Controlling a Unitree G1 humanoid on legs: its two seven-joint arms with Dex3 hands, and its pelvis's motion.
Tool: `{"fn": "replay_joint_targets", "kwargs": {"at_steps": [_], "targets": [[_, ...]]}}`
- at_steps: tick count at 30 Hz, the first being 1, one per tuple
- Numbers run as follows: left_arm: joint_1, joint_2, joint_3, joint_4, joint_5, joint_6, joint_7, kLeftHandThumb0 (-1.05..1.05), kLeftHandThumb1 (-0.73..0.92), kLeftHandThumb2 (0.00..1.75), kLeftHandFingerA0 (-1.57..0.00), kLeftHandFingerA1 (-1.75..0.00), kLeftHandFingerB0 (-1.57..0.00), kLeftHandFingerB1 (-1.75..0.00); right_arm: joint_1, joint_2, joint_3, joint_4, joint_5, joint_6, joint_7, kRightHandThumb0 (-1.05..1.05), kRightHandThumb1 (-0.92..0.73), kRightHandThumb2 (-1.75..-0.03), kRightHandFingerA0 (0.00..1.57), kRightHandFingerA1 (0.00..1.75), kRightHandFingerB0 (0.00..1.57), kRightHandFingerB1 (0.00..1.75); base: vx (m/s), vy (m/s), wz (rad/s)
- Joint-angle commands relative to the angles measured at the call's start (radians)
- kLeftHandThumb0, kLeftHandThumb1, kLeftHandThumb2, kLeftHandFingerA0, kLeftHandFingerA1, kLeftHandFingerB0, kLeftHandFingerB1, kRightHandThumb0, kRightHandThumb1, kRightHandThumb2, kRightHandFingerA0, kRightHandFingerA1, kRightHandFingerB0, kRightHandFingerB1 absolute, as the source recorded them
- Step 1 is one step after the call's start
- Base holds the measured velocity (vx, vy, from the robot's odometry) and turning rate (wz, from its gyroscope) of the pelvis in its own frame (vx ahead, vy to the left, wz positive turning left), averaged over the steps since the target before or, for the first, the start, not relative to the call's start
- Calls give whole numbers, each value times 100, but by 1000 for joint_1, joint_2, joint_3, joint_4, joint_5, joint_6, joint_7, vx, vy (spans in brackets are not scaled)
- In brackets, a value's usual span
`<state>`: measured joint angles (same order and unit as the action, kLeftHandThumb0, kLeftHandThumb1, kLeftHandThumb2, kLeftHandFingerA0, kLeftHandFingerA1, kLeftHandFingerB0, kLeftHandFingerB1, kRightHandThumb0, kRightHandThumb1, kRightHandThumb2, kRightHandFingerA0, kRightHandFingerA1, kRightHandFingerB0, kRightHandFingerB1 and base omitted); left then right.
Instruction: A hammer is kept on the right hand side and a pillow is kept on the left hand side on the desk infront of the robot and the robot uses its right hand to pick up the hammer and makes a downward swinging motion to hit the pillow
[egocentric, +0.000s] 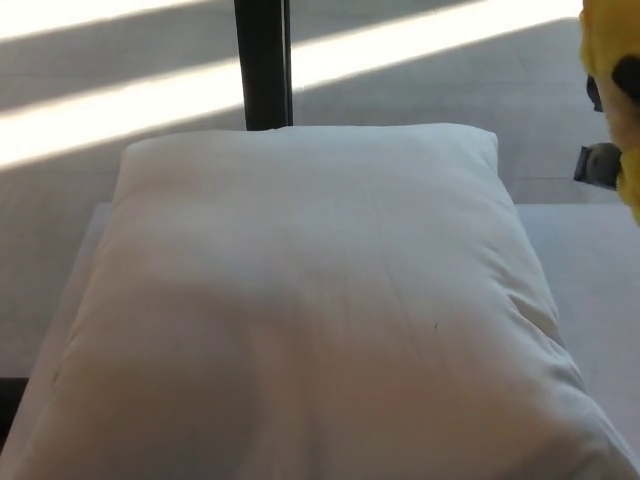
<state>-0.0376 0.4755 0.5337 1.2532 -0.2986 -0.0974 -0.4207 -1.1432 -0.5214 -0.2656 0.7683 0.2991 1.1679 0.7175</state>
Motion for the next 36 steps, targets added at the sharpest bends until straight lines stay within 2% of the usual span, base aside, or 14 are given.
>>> {"fn": "replay_joint_targets", "kwargs": {"at_steps": [1, 6, 7, 8, 10, 13, 14, 16, 17, 23, 24, 27, 29, 36], "targets": [[7, 21, 4, 0, -9, 4, 0, -69, 81, 64, -56, -58, -43, -45, 184, -20, -8, -173, -136, -255, -285, -30, -76, -103, 99, 175, 63, 175, 0, 0, 0], [14, 21, 9, -8, -14, 0, -1, -69, 81, 64, -56, -59, -43, -45, 277, -6, 22, -226, -219, -343, -411, -22, -74, -101, 96, 175, 65, 166, 0, 0, 0], [13, 21, 8, -6, -13, -1, -6, -70, 64, 103, -49, -65, -36, -57, 304, -11, 38, -239, -238, -370, -426, -20, -72, -102, 94, 175, 62, 171, 0, 0, 0], [14, 22, 6, -4, -11, -6, -10, -71, 80, 64, -55, -58, -42, -45, 337, -18, 64, -256, -263, -414, -433, -19, -67, -104, 94, 175, 62, 173, 0, 0, 0], [13, 24, 10, -3, -14, 3, -5, -67, 62, 103, -50, -66, -35, -56, 399, -34, 122, -273, -325, -530, -461, -26, -51, -117, 120, 142, 103, 131, 0, 0, 0], [14, 24, 12, -3, -16, 4, -6, -67, 62, 103, -50, -66, -35, -56, 416, -36, 138, -280, -339, -556, -480, -26, -51, -117, 120, 142, 103, 131, 0, 0, 0], [15, 24, 9, -2, -13, -2, -7, -71, 80, 64, -56, -59, -43, -46, 438, -48, 172, -284, -379, -598, -510, -19, -52, -115, 93, 175, 82, 153, 0, 0, 0], [16, 24, 11, -2, -15, -3, -10, -68, 62, 103, -51, -66, -37, -57, 447, -52, 193, -276, -404, -613, -540, -22, -59, -108, 92, 175, 79, 145, 0, 0, 0], [13, 24, 14, 1, -17, 11, 15, -70, 79, 63, -58, -58, -45, -45, 449, -54, 197, -254, -414, -625, -566, -20, -63, -103, 89, 175, 74, 146, 0, 0, 0], [23, 25, 21, -2, -25, 2, -8, -69, 80, 63, -54, -59, -42, -46, 424, -55, 192, -185, -414, -618, -611, -22, -59, -106, 92, 175, 77, 149, 0, 0, 0], [24, 25, 22, -2, -25, 0, -12, -67, 62, 103, -48, -66, -34, -57, 434, -69, 218, -186, -441, -642, -624, -24, -60, -100, 91, 170, 76, 141, 0, 0, 0], [24, 26, 21, -1, -23, -3, -14, -69, 81, 63, -54, -58, -42, -45, 452, -87, 255, -189, -476, -676, -640, -22, -56, -105, 91, 163, 81, 134, 0, 0, 0], [26, 26, 18, 0, -19, -10, -17, -68, 63, 103, -49, -66, -36, -58, 468, -94, 271, -164, -494, -720, -665, -21, -54, -104, 89, 163, 84, 134, 0, 0, 0], [22, 23, 21, 7, -19, -11, -1, -69, 80, 65, -57, -59, -43, -46, 548, -145, 474, -134, -668, -857, -758, -26, -63, -92, 93, 152, 87, 112, 0, 0, 0]]}}
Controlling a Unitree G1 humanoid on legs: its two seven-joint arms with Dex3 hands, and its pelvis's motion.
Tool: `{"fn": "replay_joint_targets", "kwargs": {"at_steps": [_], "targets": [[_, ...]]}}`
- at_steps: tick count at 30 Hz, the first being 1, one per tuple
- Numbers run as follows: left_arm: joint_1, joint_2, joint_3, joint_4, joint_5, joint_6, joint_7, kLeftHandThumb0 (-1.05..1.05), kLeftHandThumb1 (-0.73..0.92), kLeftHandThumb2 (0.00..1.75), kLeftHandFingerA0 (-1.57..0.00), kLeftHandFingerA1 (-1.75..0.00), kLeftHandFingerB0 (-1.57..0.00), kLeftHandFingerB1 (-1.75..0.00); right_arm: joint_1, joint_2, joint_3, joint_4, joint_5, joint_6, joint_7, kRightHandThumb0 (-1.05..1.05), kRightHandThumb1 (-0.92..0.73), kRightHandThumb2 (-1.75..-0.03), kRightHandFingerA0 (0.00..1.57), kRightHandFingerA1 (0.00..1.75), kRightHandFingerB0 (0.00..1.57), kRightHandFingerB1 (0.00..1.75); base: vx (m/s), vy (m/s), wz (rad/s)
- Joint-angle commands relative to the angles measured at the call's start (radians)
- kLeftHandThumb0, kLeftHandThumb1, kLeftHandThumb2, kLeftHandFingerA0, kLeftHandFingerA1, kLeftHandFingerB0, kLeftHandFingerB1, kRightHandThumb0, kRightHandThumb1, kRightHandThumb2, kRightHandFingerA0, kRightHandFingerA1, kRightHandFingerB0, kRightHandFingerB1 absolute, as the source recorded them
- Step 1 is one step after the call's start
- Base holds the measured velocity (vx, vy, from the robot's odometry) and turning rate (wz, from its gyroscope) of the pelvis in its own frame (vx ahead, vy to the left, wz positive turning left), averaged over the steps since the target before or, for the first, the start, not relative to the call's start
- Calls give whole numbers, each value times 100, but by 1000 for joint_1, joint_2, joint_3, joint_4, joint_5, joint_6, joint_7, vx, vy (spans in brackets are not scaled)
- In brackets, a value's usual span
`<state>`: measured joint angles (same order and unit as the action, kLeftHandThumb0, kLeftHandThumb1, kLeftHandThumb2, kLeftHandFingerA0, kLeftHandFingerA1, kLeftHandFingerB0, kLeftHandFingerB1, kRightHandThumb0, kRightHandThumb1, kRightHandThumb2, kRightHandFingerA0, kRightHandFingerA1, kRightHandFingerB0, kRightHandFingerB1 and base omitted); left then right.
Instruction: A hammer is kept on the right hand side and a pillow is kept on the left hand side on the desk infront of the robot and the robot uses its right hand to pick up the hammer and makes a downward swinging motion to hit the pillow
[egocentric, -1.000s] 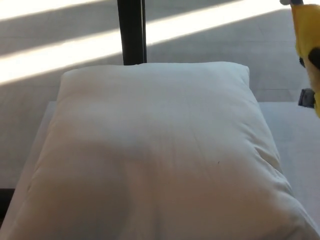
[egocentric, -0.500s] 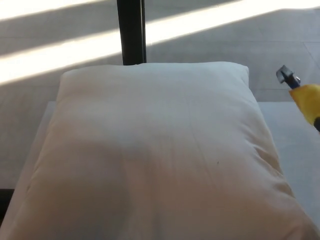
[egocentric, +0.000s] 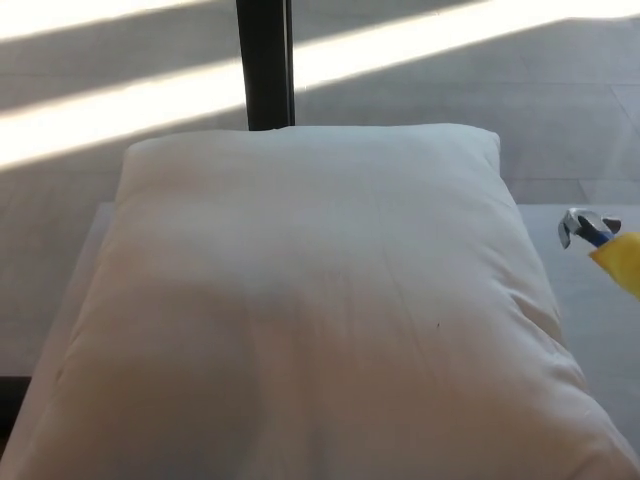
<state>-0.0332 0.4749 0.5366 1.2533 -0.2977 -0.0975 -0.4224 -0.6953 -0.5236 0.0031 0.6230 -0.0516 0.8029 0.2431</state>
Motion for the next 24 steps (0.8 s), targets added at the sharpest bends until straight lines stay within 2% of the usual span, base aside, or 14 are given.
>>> {"fn": "replay_joint_targets", "kwargs": {"at_steps": [1, 5, 6, 9, 10, 13, 16, 17, 18, 19, 20, 22, 23, 24], "targets": [[18, 23, 19, 7, -21, -9, 1, -69, 80, 64, -57, -59, -44, -46, 102, -143, 211, 16, -319, -496, -289, -22, -62, -94, 93, 163, 81, 126, 0, 0, 0], [18, 22, 25, 11, -28, -2, -11, -70, 79, 63, -55, -60, -43, -46, 119, -145, 252, 20, -338, -510, -298, -26, -66, -85, 89, 171, 73, 140, 0, 0, 0], [19, 20, 25, 1, -31, 4, -8, -69, 80, 64, -55, -60, -44, -47, 120, -152, 293, 16, -361, -497, -266, -27, -70, -81, 92, 150, 82, 111, 0, 0, 0], [21, 20, 20, -1, -25, -4, -6, -68, 81, 63, -55, -59, -43, -46, 145, -160, 309, 11, -347, -574, -236, -25, -68, -74, 80, 144, 74, 110, 0, 0, 0], [21, 21, 20, 0, -25, -4, -6, -68, 80, 63, -55, -58, -43, -46, 155, -167, 319, 0, -335, -594, -192, -23, -69, -74, 76, 109, 66, 72, 0, 0, 0], [19, 21, 23, 2, -27, 0, -2, -69, 80, 63, -55, -57, -42, -45, 167, -166, 331, -6, -319, -604, -152, -23, -71, -71, 82, 100, 64, 56, 0, 0, 0], [17, 23, 18, 5, -21, 1, -2, -68, 81, 65, -54, -56, -40, -44, 183, -163, 334, -1, -297, -635, -133, -16, -65, -84, 79, 125, 79, 84, 0, 0, 0], [19, 23, 19, 4, -22, 0, -5, -70, 64, 103, -49, -65, -36, -56, 191, -160, 331, -2, -287, -644, -129, -16, -65, -83, 79, 123, 80, 84, 0, 0, 0], [22, 23, 23, 2, -27, -2, -17, -69, 64, 103, -49, -66, -36, -57, 196, -155, 328, 0, -276, -643, -126, -17, -66, -82, 76, 118, 78, 86, 0, 0, 0], [23, 23, 22, 1, -27, -3, -20, -69, 64, 103, -49, -65, -36, -57, 199, -154, 332, 1, -275, -645, -122, -18, -68, -78, 69, 102, 71, 72, 0, 0, 0], [23, 23, 22, 2, -26, -2, -14, -70, 79, 63, -55, -59, -42, -46, 192, -159, 350, 10, -283, -651, -101, -29, -70, -60, 66, 102, 56, 54, 0, 0, 0], [20, 23, 30, 3, -35, 9, -17, -69, 79, 64, -55, -59, -40, -46, 174, -171, 380, 21, -284, -637, -31, -35, -69, -60, 62, 97, 42, 43, 0, 0, 0], [23, 22, 29, 3, -33, 7, -11, -69, 80, 64, -55, -59, -41, -46, 169, -180, 391, 11, -278, -628, 13, -46, -56, -85, 56, 78, 27, 48, 0, 0, 0], [22, 22, 27, 7, -30, 3, -11, -69, 80, 64, -54, -58, -41, -45, 155, -187, 421, 9, -299, -598, 36, -53, -55, -84, 26, 60, 20, 43, 0, 0, 0]]}}
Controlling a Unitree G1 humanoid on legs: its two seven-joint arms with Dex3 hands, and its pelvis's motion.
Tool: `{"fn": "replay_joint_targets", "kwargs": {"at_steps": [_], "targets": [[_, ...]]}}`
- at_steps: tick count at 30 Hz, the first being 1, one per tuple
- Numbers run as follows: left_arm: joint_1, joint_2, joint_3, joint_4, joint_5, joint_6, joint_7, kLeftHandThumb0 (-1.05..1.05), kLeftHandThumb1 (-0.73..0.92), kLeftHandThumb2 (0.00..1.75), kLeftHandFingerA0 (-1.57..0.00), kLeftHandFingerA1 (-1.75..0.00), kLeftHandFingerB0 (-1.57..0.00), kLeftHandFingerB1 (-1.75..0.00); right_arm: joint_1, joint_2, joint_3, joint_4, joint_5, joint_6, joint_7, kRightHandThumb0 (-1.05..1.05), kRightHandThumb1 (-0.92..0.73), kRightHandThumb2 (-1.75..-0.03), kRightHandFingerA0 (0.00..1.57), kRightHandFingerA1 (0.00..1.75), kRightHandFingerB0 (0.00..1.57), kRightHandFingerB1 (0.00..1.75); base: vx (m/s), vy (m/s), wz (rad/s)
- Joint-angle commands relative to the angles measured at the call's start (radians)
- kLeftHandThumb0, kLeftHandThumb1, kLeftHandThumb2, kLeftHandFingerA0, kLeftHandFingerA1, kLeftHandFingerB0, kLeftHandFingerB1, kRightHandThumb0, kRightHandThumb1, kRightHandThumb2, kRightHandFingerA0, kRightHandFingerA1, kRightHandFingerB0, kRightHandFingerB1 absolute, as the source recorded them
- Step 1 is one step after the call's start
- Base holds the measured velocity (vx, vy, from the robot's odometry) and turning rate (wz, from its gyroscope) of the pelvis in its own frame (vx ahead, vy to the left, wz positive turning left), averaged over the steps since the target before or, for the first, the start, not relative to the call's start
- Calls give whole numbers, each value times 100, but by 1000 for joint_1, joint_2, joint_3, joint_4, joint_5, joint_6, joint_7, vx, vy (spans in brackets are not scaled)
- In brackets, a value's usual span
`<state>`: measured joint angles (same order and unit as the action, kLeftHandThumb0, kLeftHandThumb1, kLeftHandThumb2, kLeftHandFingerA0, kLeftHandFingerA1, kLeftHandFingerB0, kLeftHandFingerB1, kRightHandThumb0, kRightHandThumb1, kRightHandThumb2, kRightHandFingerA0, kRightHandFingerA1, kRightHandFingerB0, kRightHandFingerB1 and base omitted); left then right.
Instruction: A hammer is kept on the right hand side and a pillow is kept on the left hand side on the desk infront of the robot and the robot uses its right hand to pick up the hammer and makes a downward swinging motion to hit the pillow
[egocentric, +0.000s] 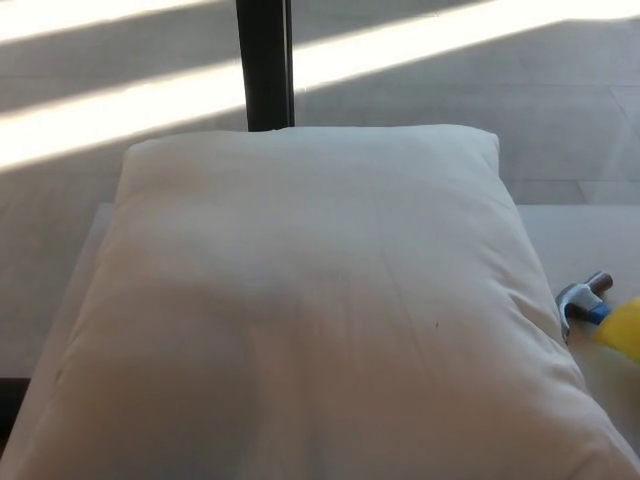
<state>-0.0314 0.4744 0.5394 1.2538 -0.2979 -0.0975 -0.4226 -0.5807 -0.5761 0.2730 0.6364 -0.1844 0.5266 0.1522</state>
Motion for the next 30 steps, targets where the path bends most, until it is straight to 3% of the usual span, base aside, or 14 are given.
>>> {"fn": "replay_joint_targets", "kwargs": {"at_steps": [1, 2, 3, 6, 10, 12, 17, 18, 19, 23, 26, 27, 29, 30], "targets": [[20, 22, 23, 5, -27, 3, -2, -70, 79, 64, -56, -58, -41, -45, 29, -160, 201, -42, -209, -281, 165, -65, -52, -87, 1, 40, 9, 37, 0, 0, 0], [20, 22, 23, 4, -27, 3, -1, -70, 79, 64, -56, -58, -41, -45, 27, -166, 211, -46, -210, -278, 168, -65, -52, -87, 1, 40, 9, 37, 0, 0, 0], [22, 23, 23, 3, -27, -1, -12, -71, 80, 64, -56, -60, -42, -46, 17, -175, 236, -56, -231, -257, 179, -87, -55, -87, 0, 12, 11, 18, 0, 0, 0], [21, 20, 26, 1, -26, 1, 10, -69, 79, 63, -59, -58, -44, -46, 22, -203, 245, -76, -222, -276, 173, -93, -55, -88, 0, 12, 7, 2, 0, 0, 0], [24, 20, 28, 0, -23, -6, -8, -69, 80, 64, -56, -59, -42, -46, 16, -238, 272, -90, -234, -288, 199, -93, -65, -60, 0, 0, 0, 0, 0, 0, 0], [20, 20, 27, 10, -15, -7, 11, -70, 79, 64, -57, -57, -44, -45, 6, -259, 286, -105, -237, -275, 254, -94, -62, -76, 0, 0, 0, 0, 0, 0, 0], [20, 26, 29, 1, -19, 0, -9, -68, 81, 64, -55, -61, -42, -47, 32, -301, 232, -156, -198, -249, 286, -100, -69, -62, 0, 0, 0, 0, 0, 0, 0], [22, 26, 28, -3, -17, -4, -7, -70, 80, 65, -57, -61, -43, -47, 38, -307, 214, -158, -188, -242, 289, -105, -54, -87, 0, 0, 0, 0, 0, 0, 0], [22, 26, 26, -2, -14, -7, -6, -70, 80, 64, -56, -60, -42, -46, 49, -317, 192, -158, -181, -251, 281, -105, -75, -64, 0, 0, 0, 0, 0, 0, 0], [18, 26, 38, 5, -24, 8, -7, -67, 80, 63, -55, -59, -42, -46, 142, -358, 18, -183, -117, -274, 231, -100, -77, -65, 0, 0, 0, 0, 0, 0, 0], [23, 28, 31, 0, -15, -4, -9, -68, 82, 64, -54, -58, -41, -45, 256, -350, -250, -205, -6, -213, 131, -103, -70, -103, 0, 28, 0, 0, 0, 0, 0], [24, 31, 31, 1, -15, -1, -10, -66, 64, 103, -49, -65, -34, -56, 299, -333, -346, -214, 23, -207, 92, -96, -71, -100, 0, 27, 0, 0, 0, 0, 0], [24, 31, 31, 1, -14, -1, -10, -66, 64, 103, -49, -65, -34, -56, 320, -313, -413, -213, 35, -214, 63, -96, -71, -100, 0, 27, 0, 0, 0, 0, 0], [27, 33, 29, -3, -11, 0, -2, -68, 81, 65, -55, -57, -40, -44, 374, -259, -603, -202, 108, -237, -36, -87, -65, -93, 0, 29, 0, 7, 0, 0, 0]]}}
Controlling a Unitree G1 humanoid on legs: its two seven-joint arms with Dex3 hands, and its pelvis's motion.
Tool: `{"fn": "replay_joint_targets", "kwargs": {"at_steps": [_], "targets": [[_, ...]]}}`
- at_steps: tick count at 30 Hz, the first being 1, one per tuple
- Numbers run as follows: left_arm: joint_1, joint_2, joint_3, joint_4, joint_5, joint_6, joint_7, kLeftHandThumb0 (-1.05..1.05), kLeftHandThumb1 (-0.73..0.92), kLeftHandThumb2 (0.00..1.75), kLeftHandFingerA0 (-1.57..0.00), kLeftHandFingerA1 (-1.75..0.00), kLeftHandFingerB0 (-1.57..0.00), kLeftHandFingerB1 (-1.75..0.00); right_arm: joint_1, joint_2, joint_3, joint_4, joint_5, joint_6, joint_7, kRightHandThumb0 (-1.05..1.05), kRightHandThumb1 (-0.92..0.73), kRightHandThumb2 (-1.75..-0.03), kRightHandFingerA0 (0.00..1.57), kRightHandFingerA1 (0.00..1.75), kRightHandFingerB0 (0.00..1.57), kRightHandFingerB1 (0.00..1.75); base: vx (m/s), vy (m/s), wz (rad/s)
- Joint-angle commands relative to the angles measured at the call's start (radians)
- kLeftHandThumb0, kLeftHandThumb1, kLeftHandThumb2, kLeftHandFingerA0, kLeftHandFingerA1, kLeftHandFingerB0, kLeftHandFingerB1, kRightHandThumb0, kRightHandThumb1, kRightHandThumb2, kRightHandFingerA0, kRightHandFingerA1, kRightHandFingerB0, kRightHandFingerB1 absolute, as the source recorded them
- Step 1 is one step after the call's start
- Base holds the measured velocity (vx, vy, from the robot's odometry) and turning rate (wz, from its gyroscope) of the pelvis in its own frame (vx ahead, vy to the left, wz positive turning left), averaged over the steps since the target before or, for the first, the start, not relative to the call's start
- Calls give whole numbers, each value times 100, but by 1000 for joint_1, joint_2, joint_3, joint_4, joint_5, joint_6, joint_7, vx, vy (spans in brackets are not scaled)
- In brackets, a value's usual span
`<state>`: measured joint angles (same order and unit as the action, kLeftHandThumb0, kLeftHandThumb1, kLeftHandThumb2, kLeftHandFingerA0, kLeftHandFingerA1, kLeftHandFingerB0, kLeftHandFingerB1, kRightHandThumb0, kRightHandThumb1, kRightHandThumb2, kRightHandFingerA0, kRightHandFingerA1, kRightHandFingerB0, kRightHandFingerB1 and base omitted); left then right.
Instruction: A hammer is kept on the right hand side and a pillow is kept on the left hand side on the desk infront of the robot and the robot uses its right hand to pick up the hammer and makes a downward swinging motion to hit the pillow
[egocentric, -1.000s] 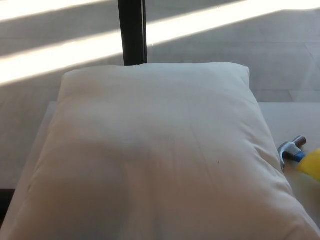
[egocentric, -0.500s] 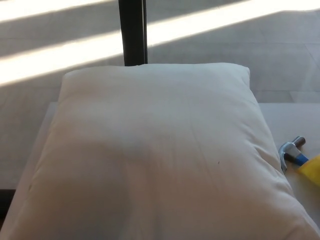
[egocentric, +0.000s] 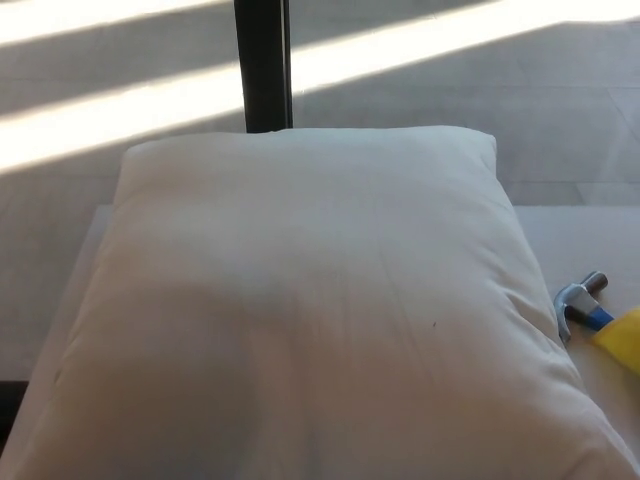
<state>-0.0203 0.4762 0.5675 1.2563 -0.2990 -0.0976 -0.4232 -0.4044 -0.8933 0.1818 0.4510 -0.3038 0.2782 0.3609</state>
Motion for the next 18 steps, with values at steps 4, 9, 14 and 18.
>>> {"fn": "replay_joint_targets", "kwargs": {"at_steps": [4, 9, 14, 18], "targets": [[14, 30, 7, 0, -15, 1, -2, -72, 79, 63, -55, -58, -42, -44, 228, 135, -836, 57, 332, 56, -402, -75, -56, -84, 0, 23, 5, 24, 0, 0, 0], [18, 34, 8, 2, -14, -8, -8, -70, 80, 63, -55, -57, -42, -44, 305, 234, -1087, 124, 469, 0, -487, -55, -73, -78, 0, 0, 6, 17, 0, 0, 0], [25, 33, 15, 8, -18, -3, 8, -68, 80, 64, -56, -56, -41, -44, 361, 305, -1165, 185, 514, -15, -537, -57, -69, -75, 0, 7, 5, 25, 0, 0, 0], [30, 33, 7, 7, -6, -18, 26, -70, 81, 64, -60, -56, -45, -44, 388, 391, -1237, 217, 593, -33, -535, -37, -74, -67, 0, 45, 5, 23, 0, 0, 0]]}}
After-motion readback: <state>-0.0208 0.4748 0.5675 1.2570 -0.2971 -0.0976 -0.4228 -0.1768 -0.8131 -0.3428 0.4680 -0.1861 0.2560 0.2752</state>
